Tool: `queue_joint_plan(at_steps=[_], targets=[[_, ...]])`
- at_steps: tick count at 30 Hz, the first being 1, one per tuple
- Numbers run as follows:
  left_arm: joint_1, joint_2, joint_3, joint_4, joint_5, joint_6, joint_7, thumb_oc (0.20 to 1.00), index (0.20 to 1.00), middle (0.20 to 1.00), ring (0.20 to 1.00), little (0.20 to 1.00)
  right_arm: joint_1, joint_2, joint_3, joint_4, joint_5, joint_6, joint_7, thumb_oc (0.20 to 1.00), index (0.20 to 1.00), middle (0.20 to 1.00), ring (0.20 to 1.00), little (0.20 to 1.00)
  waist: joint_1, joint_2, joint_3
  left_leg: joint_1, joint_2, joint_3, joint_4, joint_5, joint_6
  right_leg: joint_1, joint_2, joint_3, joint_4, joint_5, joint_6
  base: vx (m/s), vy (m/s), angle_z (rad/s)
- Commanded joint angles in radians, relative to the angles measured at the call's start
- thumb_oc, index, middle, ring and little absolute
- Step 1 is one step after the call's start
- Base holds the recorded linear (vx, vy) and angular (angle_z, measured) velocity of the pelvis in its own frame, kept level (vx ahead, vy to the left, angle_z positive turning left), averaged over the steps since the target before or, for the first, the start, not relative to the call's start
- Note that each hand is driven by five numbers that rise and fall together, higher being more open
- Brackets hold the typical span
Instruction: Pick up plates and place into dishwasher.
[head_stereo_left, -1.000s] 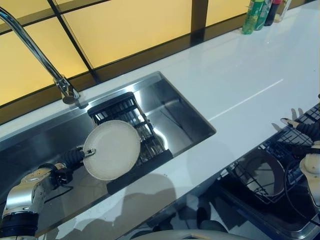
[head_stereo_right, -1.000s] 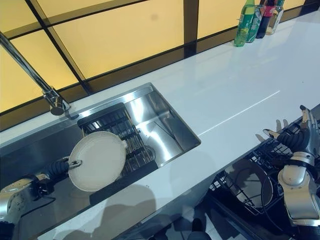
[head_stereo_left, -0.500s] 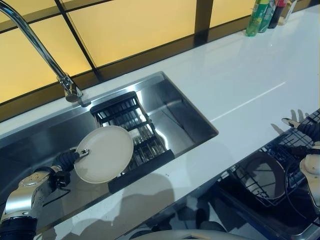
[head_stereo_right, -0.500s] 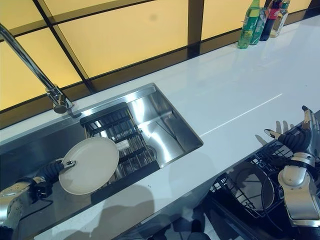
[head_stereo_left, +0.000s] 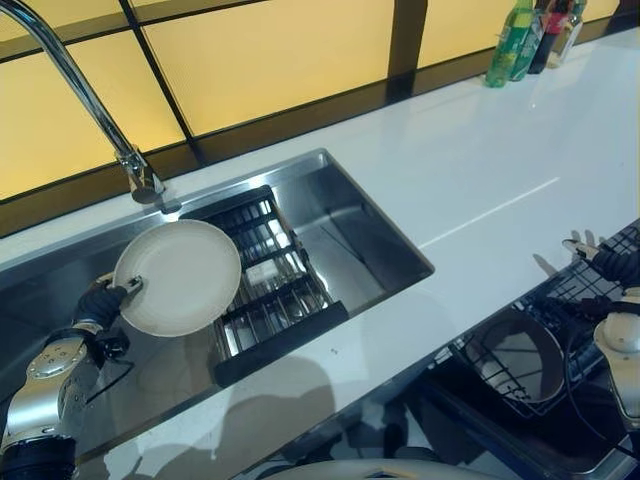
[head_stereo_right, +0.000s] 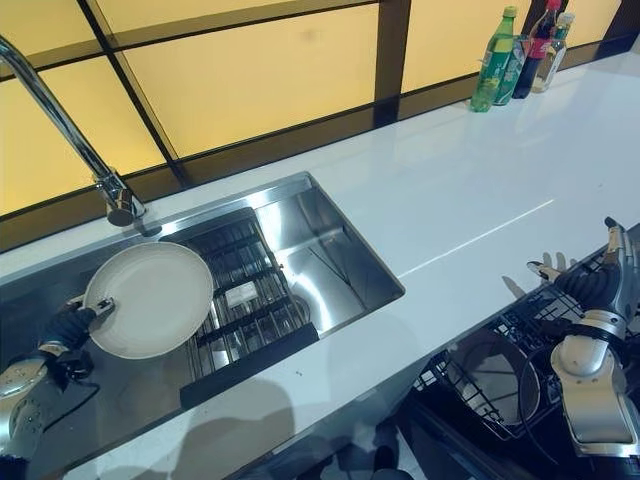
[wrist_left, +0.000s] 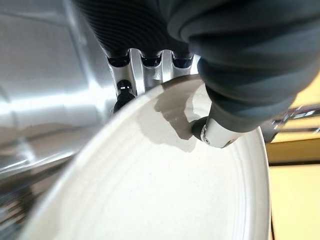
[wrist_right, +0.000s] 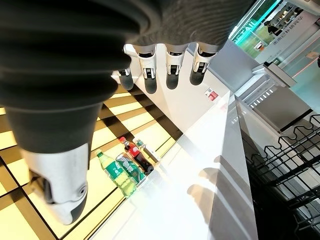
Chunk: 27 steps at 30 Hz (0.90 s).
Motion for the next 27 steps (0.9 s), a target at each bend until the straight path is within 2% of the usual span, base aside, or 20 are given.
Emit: queue_joint_plan(at_steps=[1,9,14,17,19,21,24,27], targets=[[-0.043,0.047,0.054,-0.028,-0.031,-0.120,0.058,0.200,0.200,0.200,0.200,0.200,-0.013,-0.015,-0.053,-0.058,-0.013,-0.060,-0.051,1.000,1.000,1.000,1.000,1.000,0.018,-0.029,-0.055,-0.130,-0.012,-0.013,0.015,0.066,0.007,0.009,-0.059,-0.044,0.138,-0.145,0.077,0.00,0.000,0.00],[-0.054,0.036,0.064,-0.059,-0.032,-0.167,0.080,0.200,0.200,0.200,0.200,0.200,-0.027,-0.009,-0.074,-0.054,0.005,-0.054,-0.122,1.000,1.000,1.000,1.000,1.000,0.020,-0.035,-0.064,-0.125,-0.008,-0.013,0.016,0.063,0.005,0.015,-0.053,-0.045,0.142,-0.152,0.071,0.00,0.000,0.00],[-0.069,0.035,0.055,-0.092,-0.032,-0.204,0.094,0.200,0.200,0.200,0.200,0.200,-0.053,-0.004,-0.091,-0.067,0.005,-0.046,-0.251,1.000,1.000,1.000,1.000,1.000,0.022,-0.035,-0.066,-0.120,-0.006,-0.013,0.017,0.061,0.005,0.020,-0.050,-0.046,0.141,-0.152,0.069,0.00,0.000,0.00],[-0.094,0.035,0.038,-0.116,-0.038,-0.236,0.116,0.200,0.200,0.200,0.200,0.200,-0.096,-0.017,-0.105,-0.095,-0.006,-0.062,-0.360,1.000,1.000,1.000,1.000,1.000,0.025,-0.036,-0.071,-0.119,-0.005,-0.015,0.019,0.058,0.006,0.022,-0.048,-0.045,0.142,-0.155,0.069,0.00,0.000,0.00],[-0.112,0.032,0.023,-0.146,-0.035,-0.264,0.131,0.200,0.200,0.200,0.200,0.200,-0.123,-0.029,-0.103,-0.119,-0.022,-0.088,-0.385,1.000,1.000,1.000,1.000,1.000,0.030,-0.036,-0.074,-0.118,-0.006,-0.020,0.020,0.056,0.006,0.023,-0.047,-0.045,0.143,-0.156,0.067,0.00,0.000,0.00],[-0.132,0.032,0.009,-0.171,-0.025,-0.304,0.149,0.200,0.200,0.200,0.200,0.200,-0.149,-0.043,-0.085,-0.144,-0.030,-0.119,-0.347,1.000,1.000,1.000,1.000,1.000,0.035,-0.037,-0.076,-0.116,-0.008,-0.025,0.021,0.055,0.007,0.024,-0.046,-0.044,0.144,-0.157,0.067,0.00,0.000,0.00],[-0.175,0.031,-0.034,-0.229,0.004,-0.365,0.147,0.200,0.200,0.200,0.200,0.200,-0.217,-0.066,-0.003,-0.192,-0.002,-0.173,-0.213,1.000,1.000,1.000,1.000,1.000,0.043,-0.042,-0.083,-0.118,-0.009,-0.029,0.026,0.055,0.004,0.026,-0.048,-0.046,0.144,-0.157,0.065,0.00,0.000,0.00],[-0.199,0.012,-0.087,-0.290,0.040,-0.418,0.099,0.200,0.200,0.200,0.200,0.200,-0.252,-0.054,0.073,-0.221,0.070,-0.241,-0.071,1.000,1.000,1.000,1.000,1.000,0.050,-0.049,-0.089,-0.120,-0.009,-0.034,0.029,0.054,0.002,0.027,-0.048,-0.050,0.145,-0.159,0.062,0.00,0.000,0.00]])
